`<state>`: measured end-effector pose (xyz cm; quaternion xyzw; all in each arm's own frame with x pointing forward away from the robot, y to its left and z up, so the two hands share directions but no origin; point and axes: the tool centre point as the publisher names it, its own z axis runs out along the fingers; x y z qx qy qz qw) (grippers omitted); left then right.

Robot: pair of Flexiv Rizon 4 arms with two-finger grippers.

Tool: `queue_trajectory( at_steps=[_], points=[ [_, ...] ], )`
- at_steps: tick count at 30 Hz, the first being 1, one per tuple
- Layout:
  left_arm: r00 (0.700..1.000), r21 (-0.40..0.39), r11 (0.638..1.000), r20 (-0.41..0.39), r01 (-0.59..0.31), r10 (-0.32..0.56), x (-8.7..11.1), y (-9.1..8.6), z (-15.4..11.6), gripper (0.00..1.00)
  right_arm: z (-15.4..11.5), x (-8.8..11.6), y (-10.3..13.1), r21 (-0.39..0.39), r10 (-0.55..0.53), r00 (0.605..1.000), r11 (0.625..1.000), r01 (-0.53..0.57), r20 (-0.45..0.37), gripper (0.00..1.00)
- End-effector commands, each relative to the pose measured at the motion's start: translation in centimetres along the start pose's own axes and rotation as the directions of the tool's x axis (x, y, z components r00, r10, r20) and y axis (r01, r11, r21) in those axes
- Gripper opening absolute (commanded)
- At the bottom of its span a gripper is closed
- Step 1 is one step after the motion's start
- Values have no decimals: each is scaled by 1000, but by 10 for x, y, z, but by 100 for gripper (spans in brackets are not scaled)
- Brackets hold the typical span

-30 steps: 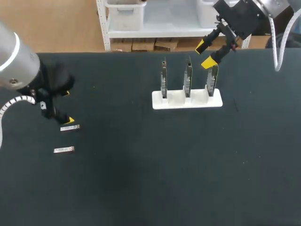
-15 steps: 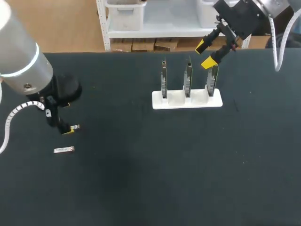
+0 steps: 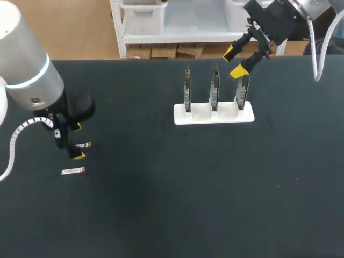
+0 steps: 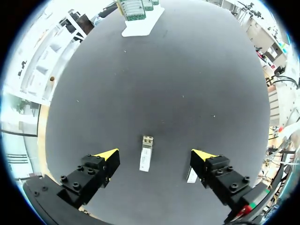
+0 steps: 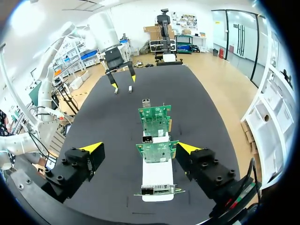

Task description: Pick up the optical module with the left hand, and insert it into the network port with the right hand.

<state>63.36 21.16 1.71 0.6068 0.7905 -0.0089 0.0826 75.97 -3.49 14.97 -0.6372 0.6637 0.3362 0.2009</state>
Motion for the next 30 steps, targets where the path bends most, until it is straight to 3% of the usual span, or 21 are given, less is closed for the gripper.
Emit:
queue_trajectory(
  at_steps=[1, 12, 15, 30],
  points=[
    [1000, -10, 1000, -12, 1, -1, 3, 1, 10, 100, 0, 0, 1, 3, 0, 1000, 1000, 0, 0, 100],
    [1000, -31, 1000, -23, 5, -6, 9, 9, 20, 100, 0, 0, 1, 3, 0, 1000, 1000, 0, 0, 100],
    [997, -30, 999, -76, 27, -30, 10, 12, 23, 100, 0, 0, 1, 3, 0, 1000, 1000, 0, 0, 100],
    [995, -8, 998, -84, 60, -61, 11, 17, 23, 100, 0, 0, 1, 3, 0, 1000, 1000, 0, 0, 100]
  ],
)
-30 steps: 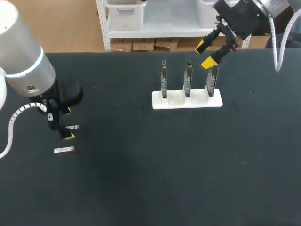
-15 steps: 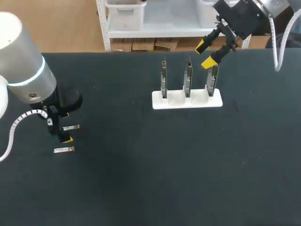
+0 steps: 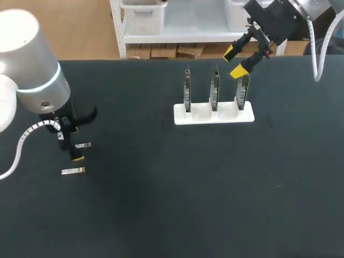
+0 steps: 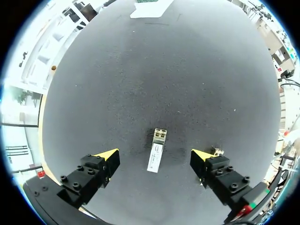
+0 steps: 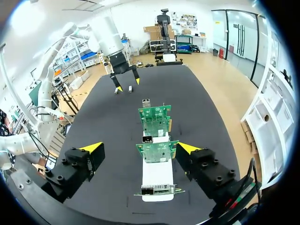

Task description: Pick up the optical module with the left hand, and insert it into the network port with the right hand.

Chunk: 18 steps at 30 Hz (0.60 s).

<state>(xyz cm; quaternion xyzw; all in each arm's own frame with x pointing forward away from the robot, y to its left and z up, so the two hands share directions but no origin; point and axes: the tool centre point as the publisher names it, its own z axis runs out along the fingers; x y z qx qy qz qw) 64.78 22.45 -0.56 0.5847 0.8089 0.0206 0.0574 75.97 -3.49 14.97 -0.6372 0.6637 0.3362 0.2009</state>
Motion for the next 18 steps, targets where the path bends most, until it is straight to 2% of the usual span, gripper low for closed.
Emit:
queue_trajectory(
  at_steps=[1, 18],
  points=[
    [1000, 23, 1000, -6, 11, -11, -1, 2, 0, 100, 0, 0, 1, 3, 0, 1000, 1000, 0, 0, 100],
    [999, 51, 998, -32, 21, -19, 8, -2, 6, 100, 0, 0, 1, 3, 0, 1000, 1000, 0, 0, 100]
  ],
)
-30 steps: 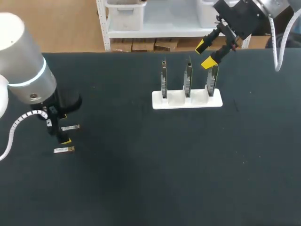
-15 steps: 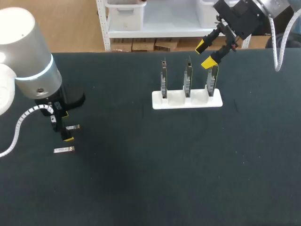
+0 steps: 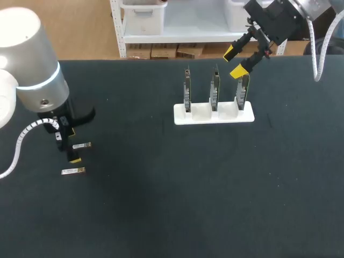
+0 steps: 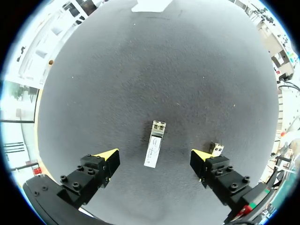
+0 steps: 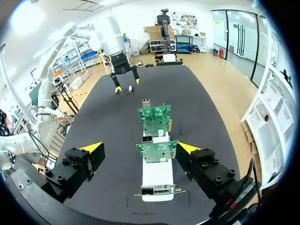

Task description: Pick up the optical module with the left hand, and insert it into the network port with the right hand.

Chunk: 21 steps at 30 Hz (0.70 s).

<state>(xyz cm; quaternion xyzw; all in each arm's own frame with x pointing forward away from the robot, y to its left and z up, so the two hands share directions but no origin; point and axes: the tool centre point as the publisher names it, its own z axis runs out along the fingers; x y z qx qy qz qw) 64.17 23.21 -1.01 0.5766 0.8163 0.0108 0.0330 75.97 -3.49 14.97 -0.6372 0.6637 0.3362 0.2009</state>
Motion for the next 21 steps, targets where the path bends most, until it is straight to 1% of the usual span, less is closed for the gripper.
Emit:
queue_trajectory(
  at_steps=[1, 13, 21],
  points=[
    [1000, 9, 1000, -2, -3, 3, -2, 2, 3, 100, 0, 0, 1, 3, 0, 1000, 1000, 0, 0, 100],
    [1000, 19, 1000, 1, -16, 16, -6, 0, 5, 100, 0, 0, 1, 3, 0, 1000, 1000, 0, 0, 100],
    [1000, 15, 1000, -2, -3, 3, -2, 4, 2, 100, 0, 0, 1, 3, 0, 1000, 1000, 0, 0, 100]
  ],
)
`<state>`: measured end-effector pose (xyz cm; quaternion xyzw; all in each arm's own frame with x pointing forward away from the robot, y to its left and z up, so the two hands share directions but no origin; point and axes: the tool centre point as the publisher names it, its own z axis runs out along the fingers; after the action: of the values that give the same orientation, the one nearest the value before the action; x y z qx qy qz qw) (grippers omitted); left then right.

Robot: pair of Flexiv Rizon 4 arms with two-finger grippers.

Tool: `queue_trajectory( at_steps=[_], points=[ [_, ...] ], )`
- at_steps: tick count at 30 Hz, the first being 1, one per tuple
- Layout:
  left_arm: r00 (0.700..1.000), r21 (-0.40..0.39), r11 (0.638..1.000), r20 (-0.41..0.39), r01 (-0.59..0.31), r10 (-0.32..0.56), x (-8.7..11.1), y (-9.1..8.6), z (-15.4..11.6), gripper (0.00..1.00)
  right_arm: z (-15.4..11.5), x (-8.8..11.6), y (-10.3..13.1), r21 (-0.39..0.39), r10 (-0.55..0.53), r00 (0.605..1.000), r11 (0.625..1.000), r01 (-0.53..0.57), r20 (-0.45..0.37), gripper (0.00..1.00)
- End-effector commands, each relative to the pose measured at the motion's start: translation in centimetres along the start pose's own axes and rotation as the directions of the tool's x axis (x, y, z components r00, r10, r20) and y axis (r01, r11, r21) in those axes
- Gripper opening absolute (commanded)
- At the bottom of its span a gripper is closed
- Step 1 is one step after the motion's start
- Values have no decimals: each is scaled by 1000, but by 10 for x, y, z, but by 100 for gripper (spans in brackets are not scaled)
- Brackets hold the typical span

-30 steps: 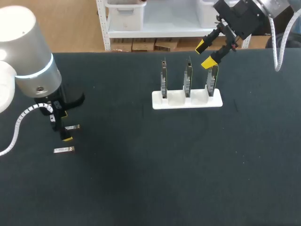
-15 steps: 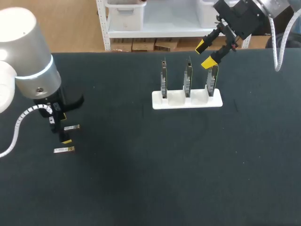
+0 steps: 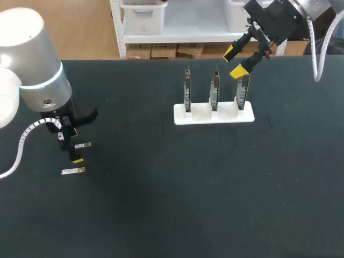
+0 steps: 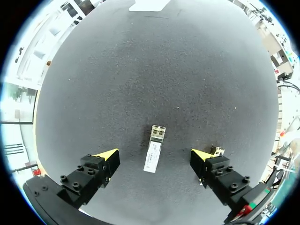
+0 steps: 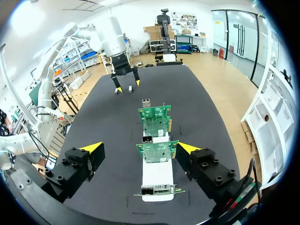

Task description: Pick up the optical module with the left hand, and insert it into the network port with the right hand.

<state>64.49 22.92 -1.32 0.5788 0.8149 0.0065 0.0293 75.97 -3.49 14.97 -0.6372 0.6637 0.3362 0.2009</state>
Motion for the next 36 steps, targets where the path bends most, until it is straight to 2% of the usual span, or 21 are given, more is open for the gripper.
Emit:
queue_trajectory(
  at_steps=[1, 26, 27, 28, 29, 31, 32, 36],
  points=[
    [1000, 3, 1000, -1, 3, -3, 2, 3, -1, 100, 0, 0, 1, 3, 0, 1000, 1000, 0, 0, 100],
    [1000, 16, 1000, 0, 4, -4, 5, -2, 2, 100, 0, 0, 1, 3, 0, 1000, 1000, 0, 0, 100],
    [1000, 15, 1000, 1, 4, -4, 5, -3, 2, 85, 0, 0, 1, 3, 0, 1000, 1000, 0, 0, 100],
    [1000, 15, 1000, 3, 4, -4, 5, -3, 2, 58, 0, 0, 1, 3, 0, 1000, 1000, 0, 0, 100],
    [1000, 15, 1000, 4, 4, -4, 5, -3, 1, 42, 0, 0, 1, 3, 0, 1000, 1000, 0, 0, 100],
    [1000, 12, 1000, 9, 3, -3, 5, -3, 1, 18, 0, 0, 1, 3, 0, 1000, 1000, 0, 0, 100],
    [1000, 12, 1000, 10, 3, -4, 6, -3, 1, 0, 0, 0, 1, 3, 0, 1000, 1000, 0, 0, 100],
    [1000, 15, 1000, 17, 4, -5, 6, -4, 1, 0, 0, 0, 1, 3, 0, 1000, 1000, 0, 0, 100]
  ],
)
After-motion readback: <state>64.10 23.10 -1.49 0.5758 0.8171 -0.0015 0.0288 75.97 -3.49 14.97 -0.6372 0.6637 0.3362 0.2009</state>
